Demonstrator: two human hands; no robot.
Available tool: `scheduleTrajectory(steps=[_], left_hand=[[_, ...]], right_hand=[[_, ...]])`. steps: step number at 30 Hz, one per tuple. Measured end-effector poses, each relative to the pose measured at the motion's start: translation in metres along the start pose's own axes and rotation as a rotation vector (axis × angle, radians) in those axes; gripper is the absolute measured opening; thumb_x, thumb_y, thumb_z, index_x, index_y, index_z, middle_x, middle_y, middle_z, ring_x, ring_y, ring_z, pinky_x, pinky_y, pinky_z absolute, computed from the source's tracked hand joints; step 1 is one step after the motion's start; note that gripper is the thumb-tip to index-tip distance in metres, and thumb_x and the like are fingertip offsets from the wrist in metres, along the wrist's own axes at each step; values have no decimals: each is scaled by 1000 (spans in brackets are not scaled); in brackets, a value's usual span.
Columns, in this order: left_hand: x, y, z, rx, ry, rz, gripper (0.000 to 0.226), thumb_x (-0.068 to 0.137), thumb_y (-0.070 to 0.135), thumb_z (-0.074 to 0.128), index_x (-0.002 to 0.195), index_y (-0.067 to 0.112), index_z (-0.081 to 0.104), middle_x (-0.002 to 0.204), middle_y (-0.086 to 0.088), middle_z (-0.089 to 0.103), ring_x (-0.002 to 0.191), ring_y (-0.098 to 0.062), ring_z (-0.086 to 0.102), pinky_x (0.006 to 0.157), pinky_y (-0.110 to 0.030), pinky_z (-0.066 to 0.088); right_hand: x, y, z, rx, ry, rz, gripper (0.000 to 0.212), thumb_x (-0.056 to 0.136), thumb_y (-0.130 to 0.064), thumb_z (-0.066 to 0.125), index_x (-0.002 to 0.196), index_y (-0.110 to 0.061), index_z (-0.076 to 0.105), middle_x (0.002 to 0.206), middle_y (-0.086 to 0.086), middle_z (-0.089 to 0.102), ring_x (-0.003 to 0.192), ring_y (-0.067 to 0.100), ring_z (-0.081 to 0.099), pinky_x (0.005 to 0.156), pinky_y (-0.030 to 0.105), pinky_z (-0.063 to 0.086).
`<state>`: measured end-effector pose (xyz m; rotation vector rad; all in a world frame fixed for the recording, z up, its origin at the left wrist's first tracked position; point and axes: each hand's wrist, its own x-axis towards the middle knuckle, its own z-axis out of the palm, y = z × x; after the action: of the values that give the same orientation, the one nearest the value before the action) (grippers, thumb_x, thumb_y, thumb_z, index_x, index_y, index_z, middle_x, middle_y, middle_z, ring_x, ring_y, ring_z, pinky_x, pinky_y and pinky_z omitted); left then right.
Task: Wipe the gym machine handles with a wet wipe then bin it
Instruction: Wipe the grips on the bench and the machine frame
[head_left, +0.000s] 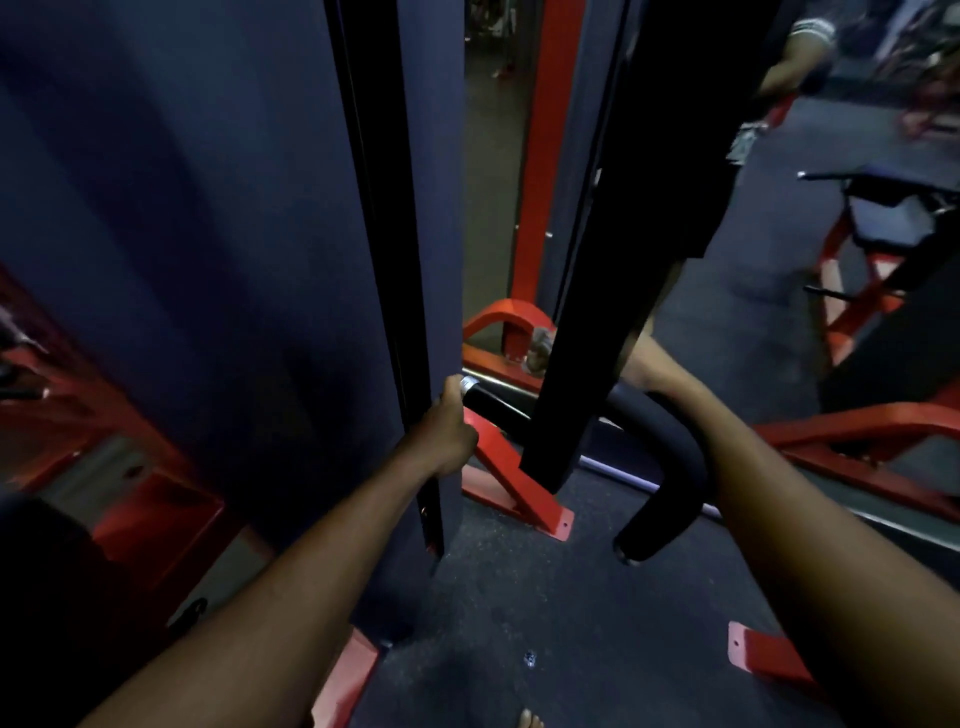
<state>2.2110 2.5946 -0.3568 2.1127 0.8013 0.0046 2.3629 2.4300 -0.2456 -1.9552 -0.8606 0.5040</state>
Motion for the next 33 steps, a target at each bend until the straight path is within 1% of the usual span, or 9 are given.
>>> scheduleTrajectory(steps=[3, 5, 10, 12, 15, 19, 24, 30, 33], left_hand=[[-7, -4, -2, -7, -25, 43, 86, 86, 6, 43, 163, 25, 8, 169, -3, 16, 152, -25, 26, 122, -38, 30], [-11, -4, 0, -8, 1, 96, 84, 92, 2, 45, 164, 20, 5, 171, 1, 5, 156, -19, 12, 120, -24, 16], [-24, 10, 10, -11, 165, 285, 82, 88, 9, 59, 160, 23, 22, 168, -4, 17, 155, -28, 18, 125, -42, 22], [-30, 25, 9, 67, 221, 345, 82, 85, 15, 60, 159, 25, 26, 166, -2, 24, 155, -28, 17, 124, -49, 20], [-41, 62, -6, -47, 183, 561, 84, 76, 32, 58, 155, 32, 30, 154, 0, 43, 143, -26, 40, 117, -56, 33], [-45, 111, -19, -470, -193, 744, 80, 74, 52, 70, 145, 32, 40, 135, 9, 60, 123, -3, 58, 107, -25, 45], [-21, 145, -14, -745, -113, 680, 58, 66, 56, 84, 113, 29, 64, 112, 0, 73, 105, -13, 68, 104, -50, 51], [-19, 152, 0, -587, 134, 752, 55, 68, 74, 65, 95, 26, 63, 89, 11, 69, 86, -10, 65, 79, -27, 50], [-24, 144, 2, -594, 230, 850, 54, 75, 71, 63, 93, 19, 62, 84, 7, 66, 80, -10, 62, 70, -22, 46]], right_hand=[[-19, 13, -11, -48, 102, -111, 47, 89, 15, 59, 63, -23, 53, 51, -20, 58, 53, -14, 49, 56, 9, 38], [-42, 22, -14, 17, 283, -110, 33, 92, 8, 62, 74, -20, 63, 59, -28, 64, 59, -15, 56, 62, 8, 43], [-97, 33, -8, 296, 839, -123, 20, 98, -6, 62, 90, -23, 70, 86, 2, 73, 83, 18, 72, 76, 35, 61], [-118, 30, -3, 239, 906, -166, 16, 97, -6, 63, 95, -20, 71, 89, 2, 73, 85, 12, 72, 80, 29, 59], [-146, 20, 4, 82, 928, -209, 21, 94, 4, 62, 102, -14, 70, 94, -4, 73, 87, -5, 68, 82, 13, 53], [-163, 14, 13, -153, 933, -266, 32, 86, 12, 65, 98, -17, 75, 98, -1, 71, 94, 7, 69, 86, 22, 52], [-159, -12, 17, -177, 940, -283, 26, 84, 9, 63, 87, -11, 78, 99, -5, 72, 96, 5, 69, 87, 24, 55], [-147, -26, 21, -338, 819, -248, 18, 84, 2, 69, 88, -15, 72, 102, -3, 56, 93, 2, 62, 82, 11, 48], [-140, -24, 23, -402, 789, -211, 24, 84, 1, 67, 96, -19, 64, 98, -4, 61, 89, 4, 64, 81, 24, 55]])
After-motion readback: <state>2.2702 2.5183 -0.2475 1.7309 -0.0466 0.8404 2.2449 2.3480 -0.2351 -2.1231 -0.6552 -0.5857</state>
